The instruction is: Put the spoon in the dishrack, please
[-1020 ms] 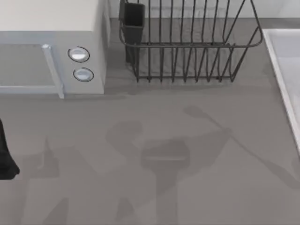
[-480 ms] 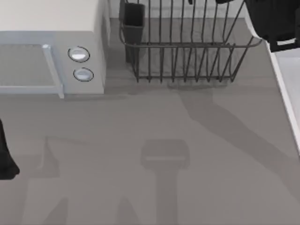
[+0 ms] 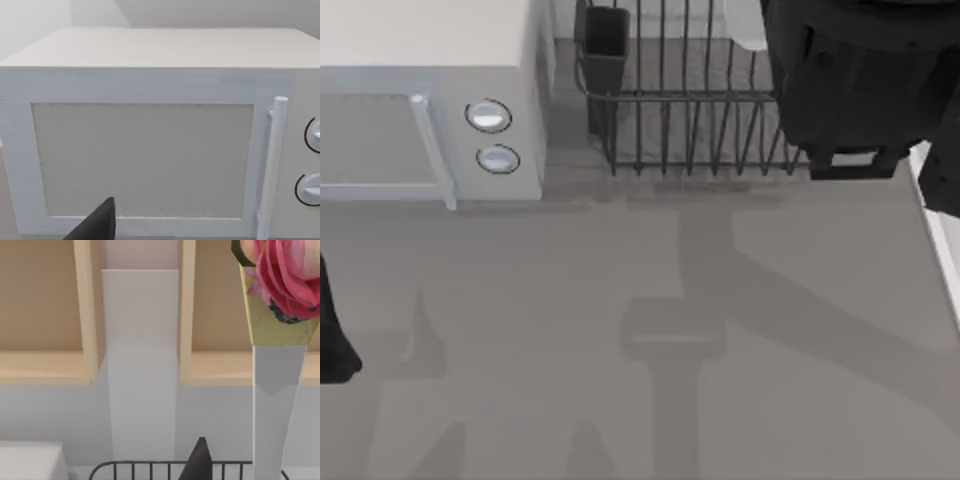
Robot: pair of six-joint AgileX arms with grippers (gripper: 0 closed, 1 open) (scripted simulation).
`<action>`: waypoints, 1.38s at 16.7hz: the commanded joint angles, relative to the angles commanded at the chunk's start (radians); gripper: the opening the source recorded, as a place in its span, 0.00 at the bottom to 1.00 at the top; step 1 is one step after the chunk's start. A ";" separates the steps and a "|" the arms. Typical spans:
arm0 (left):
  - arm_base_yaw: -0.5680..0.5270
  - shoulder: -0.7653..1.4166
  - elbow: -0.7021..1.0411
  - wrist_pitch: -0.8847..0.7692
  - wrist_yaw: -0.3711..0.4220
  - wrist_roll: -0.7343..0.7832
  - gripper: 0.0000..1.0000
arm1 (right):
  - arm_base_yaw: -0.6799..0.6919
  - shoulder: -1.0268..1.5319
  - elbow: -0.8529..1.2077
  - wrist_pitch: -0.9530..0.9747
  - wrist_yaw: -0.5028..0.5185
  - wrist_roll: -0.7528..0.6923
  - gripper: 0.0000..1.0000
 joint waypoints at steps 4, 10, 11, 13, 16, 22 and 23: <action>0.000 0.000 0.000 0.000 0.000 0.000 1.00 | -0.004 0.004 0.000 -0.002 -0.004 0.001 0.00; 0.000 0.000 0.000 0.000 0.000 0.000 1.00 | -0.092 0.161 -0.013 0.165 -0.094 -0.002 0.00; 0.000 0.000 0.000 0.000 0.000 0.000 1.00 | -0.123 0.212 -0.020 0.228 -0.125 -0.003 0.00; 0.000 0.000 0.000 0.000 0.000 0.000 1.00 | -0.192 0.321 -0.037 0.371 -0.193 -0.003 0.00; 0.000 0.000 0.000 0.000 0.000 0.000 1.00 | -0.300 0.473 -0.069 0.575 -0.296 -0.006 0.00; 0.000 0.000 0.000 0.000 0.000 0.000 1.00 | -0.406 0.603 -0.104 0.724 -0.396 -0.014 0.00; 0.000 0.000 0.000 0.000 0.000 0.000 1.00 | -0.406 0.603 -0.104 0.724 -0.396 -0.014 0.00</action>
